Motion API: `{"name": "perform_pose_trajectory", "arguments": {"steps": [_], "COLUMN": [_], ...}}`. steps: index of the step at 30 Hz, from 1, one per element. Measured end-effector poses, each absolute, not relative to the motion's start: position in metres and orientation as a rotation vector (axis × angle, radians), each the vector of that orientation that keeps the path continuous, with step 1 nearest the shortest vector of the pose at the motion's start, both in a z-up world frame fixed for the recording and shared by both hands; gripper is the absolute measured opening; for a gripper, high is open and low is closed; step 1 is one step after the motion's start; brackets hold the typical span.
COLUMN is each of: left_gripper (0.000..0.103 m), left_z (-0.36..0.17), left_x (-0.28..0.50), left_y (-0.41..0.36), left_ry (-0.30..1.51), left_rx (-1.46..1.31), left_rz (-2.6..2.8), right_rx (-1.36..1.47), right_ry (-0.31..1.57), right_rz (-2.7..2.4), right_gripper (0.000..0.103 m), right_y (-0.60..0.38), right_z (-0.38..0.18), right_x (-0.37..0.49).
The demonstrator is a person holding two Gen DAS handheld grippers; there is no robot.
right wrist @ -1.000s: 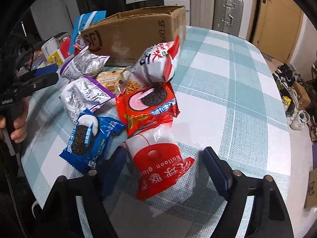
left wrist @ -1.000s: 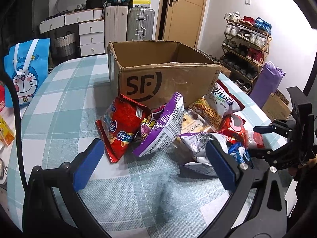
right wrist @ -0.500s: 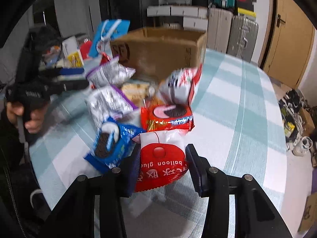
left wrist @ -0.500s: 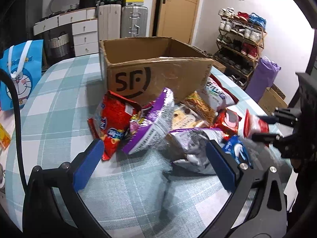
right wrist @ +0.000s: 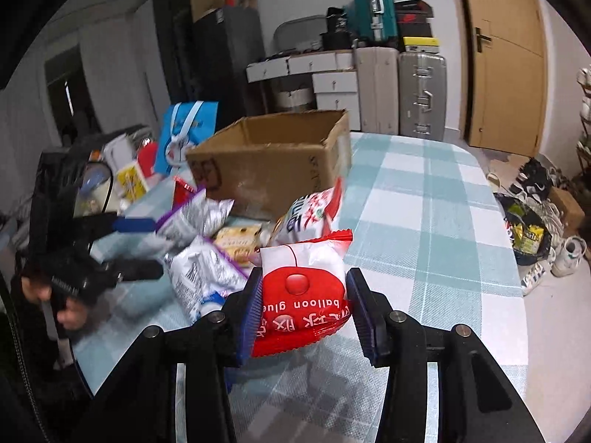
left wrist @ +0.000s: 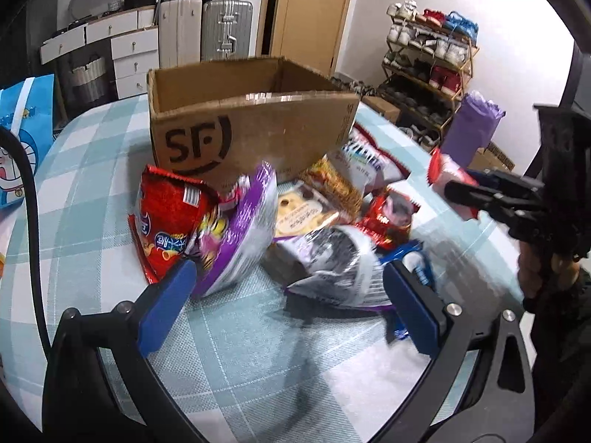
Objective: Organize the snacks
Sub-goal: 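Grasp the purple-and-white bag with the left gripper while the right holds the red pack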
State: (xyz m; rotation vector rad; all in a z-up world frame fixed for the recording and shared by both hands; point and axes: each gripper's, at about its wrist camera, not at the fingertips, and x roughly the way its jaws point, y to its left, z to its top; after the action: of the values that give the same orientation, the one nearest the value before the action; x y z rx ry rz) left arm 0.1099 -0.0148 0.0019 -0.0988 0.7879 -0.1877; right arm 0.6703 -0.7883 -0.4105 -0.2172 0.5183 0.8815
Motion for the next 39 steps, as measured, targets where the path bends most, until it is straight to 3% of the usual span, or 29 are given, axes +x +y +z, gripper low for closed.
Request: {"name": "perform_pose_trajectory", "arguments": {"steps": [5,7,9,16,29,39], "left_gripper": [0.1,0.094,0.079,0.077,0.051,0.049], "left_z": [0.016,0.013,0.009,-0.012,-0.035,-0.001], "left_x": [0.104,0.107,0.112,0.13,0.141,0.119], "left_y": [-0.022,-0.032,-0.039,-0.051,-0.045,-0.045], "left_ry": [0.76,0.778,0.812,0.897,0.948,0.821], "left_rx": [-0.121,-0.133,-0.138,-0.127,-0.189,-0.162], "left_rz": [-0.267,-0.304,-0.322,-0.304,-0.272,-0.312], "right_rx": [-0.185,-0.184,-0.181,-0.177,-0.174,-0.169], "right_ry": [0.519,0.52,0.521,0.524,0.537,0.517], "right_rz": [0.874,0.872,0.87,0.877,0.896,0.919], "right_gripper": [0.045,0.045,0.045,0.045,0.045,0.045], "right_y": [-0.794,-0.794,-0.795,-0.796,-0.79,-0.784], "right_z": [-0.409,-0.409,-0.409,-0.41,-0.415,-0.414], "right_x": [0.674,0.675,0.676,0.675,0.676,0.672]}}
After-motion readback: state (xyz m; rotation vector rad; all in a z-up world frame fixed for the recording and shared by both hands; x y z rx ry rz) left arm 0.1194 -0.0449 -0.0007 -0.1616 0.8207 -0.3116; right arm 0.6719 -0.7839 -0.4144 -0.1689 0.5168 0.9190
